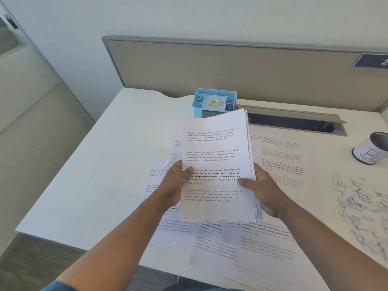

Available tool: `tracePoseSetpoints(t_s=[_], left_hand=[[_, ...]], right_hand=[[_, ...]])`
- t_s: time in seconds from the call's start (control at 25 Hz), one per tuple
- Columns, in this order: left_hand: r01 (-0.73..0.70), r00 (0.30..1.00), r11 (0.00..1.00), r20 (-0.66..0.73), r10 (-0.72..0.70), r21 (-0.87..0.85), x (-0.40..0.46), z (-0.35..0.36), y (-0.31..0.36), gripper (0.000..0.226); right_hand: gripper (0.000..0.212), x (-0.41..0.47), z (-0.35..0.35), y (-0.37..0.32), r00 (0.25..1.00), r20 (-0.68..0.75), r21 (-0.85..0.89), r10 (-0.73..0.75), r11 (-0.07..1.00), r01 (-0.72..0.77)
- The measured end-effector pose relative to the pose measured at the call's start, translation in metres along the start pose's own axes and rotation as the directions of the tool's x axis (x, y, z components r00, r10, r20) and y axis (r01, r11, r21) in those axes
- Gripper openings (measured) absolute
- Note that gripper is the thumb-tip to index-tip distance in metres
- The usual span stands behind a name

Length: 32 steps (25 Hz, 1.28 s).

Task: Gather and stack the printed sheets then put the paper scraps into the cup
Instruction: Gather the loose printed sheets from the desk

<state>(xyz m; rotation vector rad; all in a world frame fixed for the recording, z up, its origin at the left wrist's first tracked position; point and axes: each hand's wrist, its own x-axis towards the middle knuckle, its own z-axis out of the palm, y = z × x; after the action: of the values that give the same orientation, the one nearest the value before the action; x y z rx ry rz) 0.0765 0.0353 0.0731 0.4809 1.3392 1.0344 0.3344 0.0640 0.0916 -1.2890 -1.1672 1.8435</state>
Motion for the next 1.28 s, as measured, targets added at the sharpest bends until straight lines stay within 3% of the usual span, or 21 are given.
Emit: tracePoseSetpoints(t_s=[0.24, 0.4, 0.6, 0.72, 0.92, 1.12, 1.2, 1.28], left_hand=[[0.052, 0.993, 0.976, 0.114, -0.028, -0.210, -0.001, -0.008, 0.009, 0.032], [0.008, 1.000, 0.949, 0.028, 0.001, -0.316, 0.003, -0.003, 0.009, 0.034], [-0.066, 0.995, 0.871, -0.101, 0.018, -0.487, 0.011, 0.005, 0.005, 0.029], [-0.094, 0.992, 0.832, -0.126, 0.028, -0.546, 0.016, 0.015, 0.003, 0.026], [-0.053, 0.998, 0.874, -0.060, 0.027, -0.483, 0.018, 0.020, -0.007, 0.030], [-0.100, 0.987, 0.900, -0.159, 0.034, -0.425, 0.033, -0.003, -0.001, 0.028], [-0.139, 0.983, 0.930, -0.159, 0.089, -0.341, 0.036, -0.012, 0.007, 0.027], [-0.140, 0.986, 0.983, -0.112, 0.127, -0.118, 0.036, -0.014, 0.010, 0.027]], right_hand=[[0.044, 0.002, -0.008, -0.017, 0.997, 0.063, 0.036, 0.055, 0.998, -0.058], [0.041, 0.002, -0.012, -0.010, 0.985, 0.113, 0.332, 0.131, 0.929, -0.162], [0.064, 0.002, -0.008, 0.009, 0.983, 0.158, 0.596, 0.097, 0.784, -0.173], [0.045, 0.008, 0.009, 0.020, 0.994, 0.025, 0.515, 0.110, 0.850, -0.107], [0.045, 0.010, 0.013, 0.026, 0.989, -0.109, 0.353, 0.105, 0.934, -0.060], [0.038, 0.008, -0.033, 0.017, 0.983, -0.177, 0.152, 0.044, 0.988, -0.017], [0.038, 0.006, -0.055, 0.011, 0.983, -0.185, 0.138, 0.017, 0.990, 0.008], [0.038, 0.003, -0.076, 0.007, 0.979, -0.202, 0.143, -0.006, 0.989, 0.035]])
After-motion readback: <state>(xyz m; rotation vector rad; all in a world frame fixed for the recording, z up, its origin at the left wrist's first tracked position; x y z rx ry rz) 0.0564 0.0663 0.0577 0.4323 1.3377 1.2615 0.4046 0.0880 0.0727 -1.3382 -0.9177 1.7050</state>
